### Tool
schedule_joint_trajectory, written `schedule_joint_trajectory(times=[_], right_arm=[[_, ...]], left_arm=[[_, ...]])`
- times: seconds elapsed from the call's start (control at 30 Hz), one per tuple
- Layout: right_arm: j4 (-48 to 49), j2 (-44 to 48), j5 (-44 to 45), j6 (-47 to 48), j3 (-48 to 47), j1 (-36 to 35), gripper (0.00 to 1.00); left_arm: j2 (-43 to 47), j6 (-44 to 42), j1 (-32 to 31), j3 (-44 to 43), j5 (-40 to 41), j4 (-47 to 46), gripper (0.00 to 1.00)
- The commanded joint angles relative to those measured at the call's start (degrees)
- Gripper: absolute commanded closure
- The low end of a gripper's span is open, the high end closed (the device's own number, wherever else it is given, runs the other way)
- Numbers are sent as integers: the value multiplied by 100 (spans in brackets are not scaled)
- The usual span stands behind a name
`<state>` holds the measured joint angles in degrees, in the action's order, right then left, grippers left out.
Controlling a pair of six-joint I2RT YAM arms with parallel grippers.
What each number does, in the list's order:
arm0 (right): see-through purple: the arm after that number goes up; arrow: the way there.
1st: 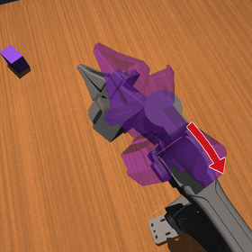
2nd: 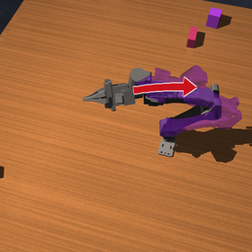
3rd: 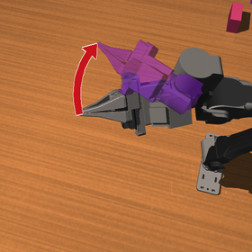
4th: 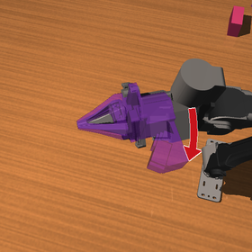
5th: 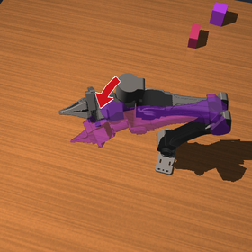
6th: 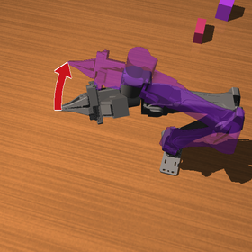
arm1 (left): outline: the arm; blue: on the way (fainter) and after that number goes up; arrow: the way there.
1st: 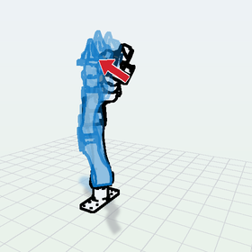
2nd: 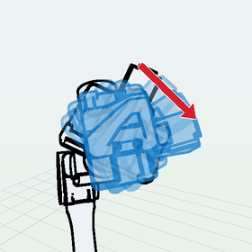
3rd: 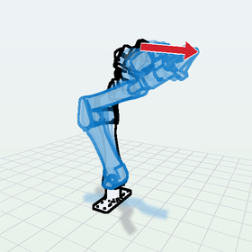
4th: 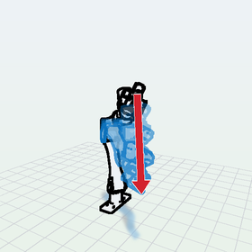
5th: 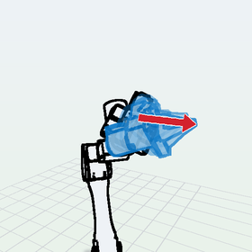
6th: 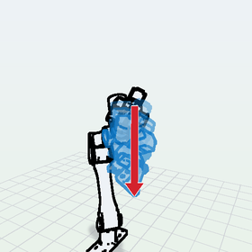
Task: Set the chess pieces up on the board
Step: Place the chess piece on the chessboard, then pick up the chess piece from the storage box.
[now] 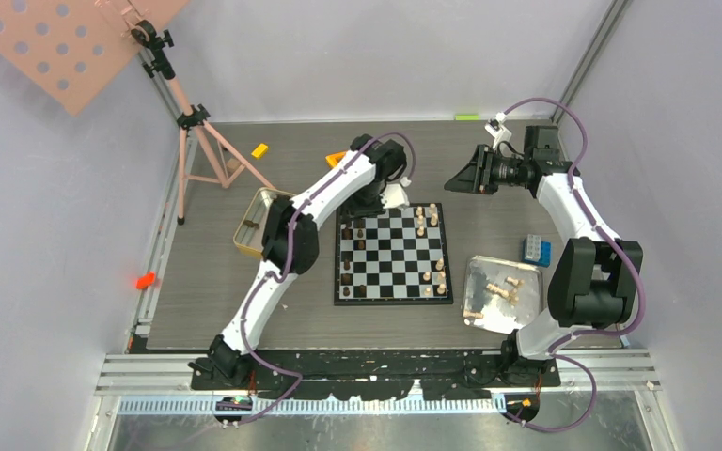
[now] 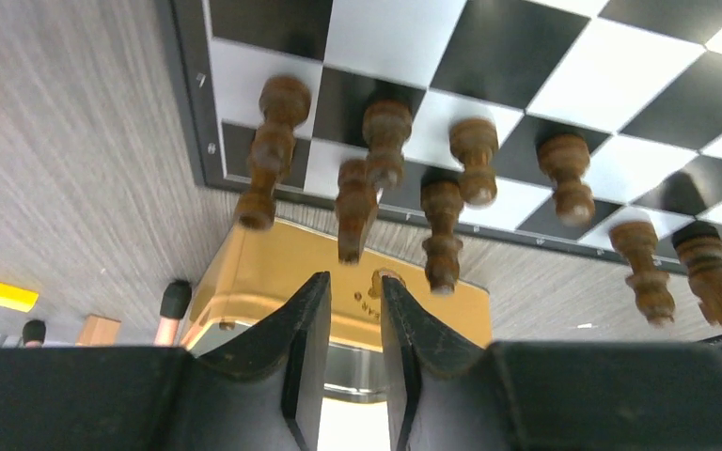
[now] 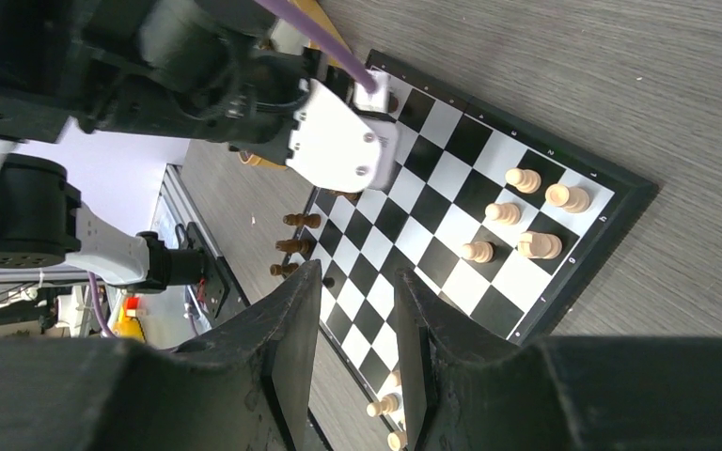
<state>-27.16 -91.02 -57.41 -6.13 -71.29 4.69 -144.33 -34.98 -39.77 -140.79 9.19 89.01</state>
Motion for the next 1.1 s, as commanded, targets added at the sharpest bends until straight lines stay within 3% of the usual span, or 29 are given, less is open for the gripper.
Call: schedule_joint_trajectory(times=[0.0,0.2,0.47,0.7,1.07], right_arm=[[45,12,-139,60,-66,15,60],[48,-22,-152,59,-65,15,60],[45,-111,-165,53,-85,15,60],[51,-120,-158,66,-80,15,60],[2,-166,-113,108,-87,15,60]], left_arm=[[998,67,179,129,-202,265,71],[1993,551,777,954,-879,-147,64],[2978,1451,2201,2908,-1360,-2036,59],[2849,1845,2936,3810,-1608,-3253,57],[2451,2060,3177,4112,-1803,-4117,54]])
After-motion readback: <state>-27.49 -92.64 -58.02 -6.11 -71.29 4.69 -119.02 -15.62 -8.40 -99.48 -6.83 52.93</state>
